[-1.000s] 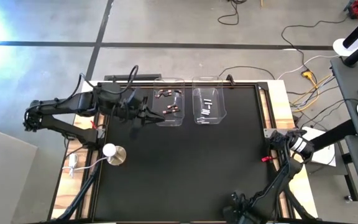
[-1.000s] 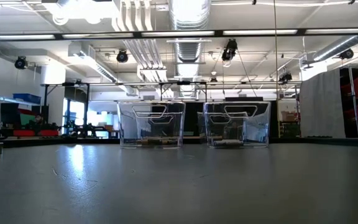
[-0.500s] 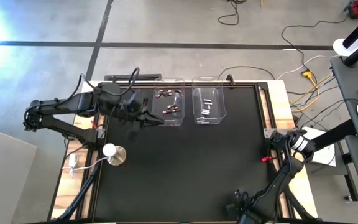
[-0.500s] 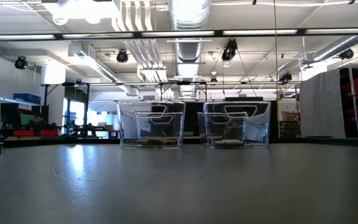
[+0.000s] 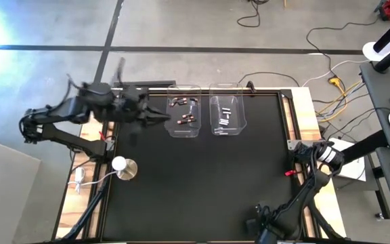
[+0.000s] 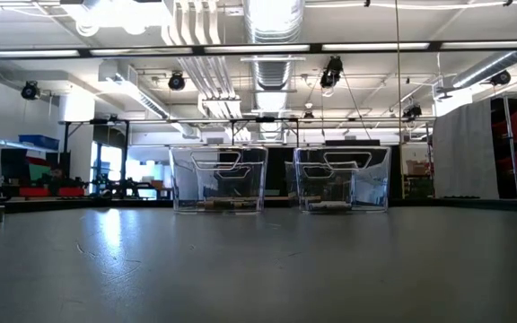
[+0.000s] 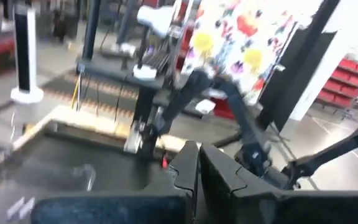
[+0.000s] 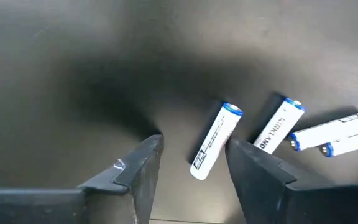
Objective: Sort batteries
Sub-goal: Put the white battery into the right transparent bin
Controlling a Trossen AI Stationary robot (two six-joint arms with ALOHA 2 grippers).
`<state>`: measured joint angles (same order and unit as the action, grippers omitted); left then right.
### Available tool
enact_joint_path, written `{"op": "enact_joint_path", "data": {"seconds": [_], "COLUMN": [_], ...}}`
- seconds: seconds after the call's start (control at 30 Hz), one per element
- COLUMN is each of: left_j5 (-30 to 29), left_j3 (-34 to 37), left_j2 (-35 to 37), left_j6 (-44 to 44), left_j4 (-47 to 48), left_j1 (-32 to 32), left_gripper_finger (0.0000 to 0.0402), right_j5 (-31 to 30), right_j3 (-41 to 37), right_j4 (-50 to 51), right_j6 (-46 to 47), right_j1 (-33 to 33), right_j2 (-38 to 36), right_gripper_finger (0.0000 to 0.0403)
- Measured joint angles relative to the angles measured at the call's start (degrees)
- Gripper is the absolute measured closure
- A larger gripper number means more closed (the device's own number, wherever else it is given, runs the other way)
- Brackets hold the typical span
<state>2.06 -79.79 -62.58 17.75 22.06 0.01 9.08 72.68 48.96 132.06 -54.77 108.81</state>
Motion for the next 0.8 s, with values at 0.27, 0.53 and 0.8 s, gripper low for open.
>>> {"op": "enact_joint_path", "data": {"seconds": [0.27,0.53,0.8], "left_j5": [0.0,0.1,2.3], "left_j3": [-11.3,-16.3,-15.8], "left_j2": [1.5,4.6,10.8], "left_j6": [-7.8,-13.7,-17.1], "left_j4": [5.1,12.1,12.0], "left_j1": [0.0,0.0,0.0], "left_gripper_finger": [0.0401,0.0401,0.0401], "right_j5": [0.1,0.0,-2.9], "right_j3": [-1.0,-2.2,-0.2], "right_j4": [-1.6,-2.1,2.5], "right_j6": [-1.8,-2.6,-4.6], "right_j1": [1.5,3.3,8.9], "right_j2": [0.0,0.1,-1.1], "right_gripper_finger": [0.0278,0.0364,0.0378]}}
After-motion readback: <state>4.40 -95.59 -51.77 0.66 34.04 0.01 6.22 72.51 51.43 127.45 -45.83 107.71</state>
